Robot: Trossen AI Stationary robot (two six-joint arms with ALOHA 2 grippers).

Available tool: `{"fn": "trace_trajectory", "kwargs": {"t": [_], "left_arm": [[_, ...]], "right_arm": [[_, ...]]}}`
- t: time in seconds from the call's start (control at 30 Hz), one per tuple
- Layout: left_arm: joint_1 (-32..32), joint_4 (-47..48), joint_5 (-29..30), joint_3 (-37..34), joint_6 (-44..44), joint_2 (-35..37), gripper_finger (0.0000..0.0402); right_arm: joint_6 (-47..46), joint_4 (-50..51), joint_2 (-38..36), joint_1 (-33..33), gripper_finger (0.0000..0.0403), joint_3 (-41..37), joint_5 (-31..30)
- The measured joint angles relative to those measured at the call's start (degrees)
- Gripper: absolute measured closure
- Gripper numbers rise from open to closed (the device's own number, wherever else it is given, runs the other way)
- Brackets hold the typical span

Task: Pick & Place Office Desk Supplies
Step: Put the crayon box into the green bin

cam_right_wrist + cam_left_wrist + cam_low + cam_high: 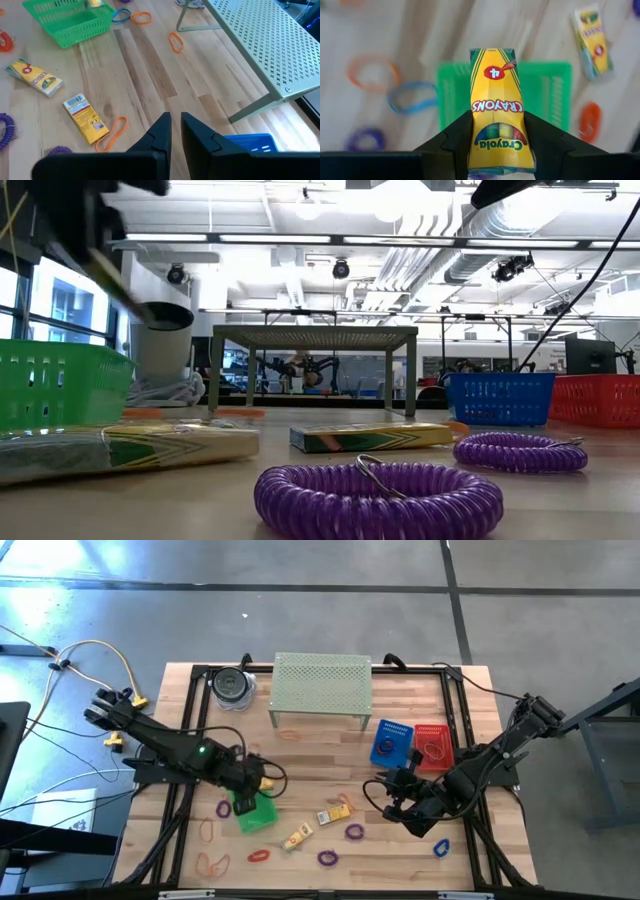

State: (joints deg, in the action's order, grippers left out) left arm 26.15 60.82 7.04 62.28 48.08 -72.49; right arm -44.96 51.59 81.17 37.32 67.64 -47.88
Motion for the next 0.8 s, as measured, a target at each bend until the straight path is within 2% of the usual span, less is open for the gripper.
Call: {"fn": "trace_trajectory", "kwargs": {"t": [0.1, 0.4, 0.6, 0.8], "left_arm": [[2.7, -0.3, -2.4, 0.0, 4.2, -0.3, 0.0254], [7.3, 4.8, -2.5, 0.0, 14.7, -0.4, 0.0254], [7.0, 7.7, -2.4, -0.9, 13.9, -0.5, 0.0254], [7.0, 6.2, -2.3, -1.8, 4.8, -2.9, 0.0254]], "right_arm": [[0.2, 0.0, 0.0, 0.0, 0.0374, 0.0, -0.2], [0.2, 0.0, 0.0, 0.0, 0.0374, 0.0, -0.2], [0.1, 0.0, 0.0, 0.0, 0.0374, 0.0, -0.2], [0.0, -0.6, 0.0, 0.0, 0.0374, -1.0, -0.2]]}}
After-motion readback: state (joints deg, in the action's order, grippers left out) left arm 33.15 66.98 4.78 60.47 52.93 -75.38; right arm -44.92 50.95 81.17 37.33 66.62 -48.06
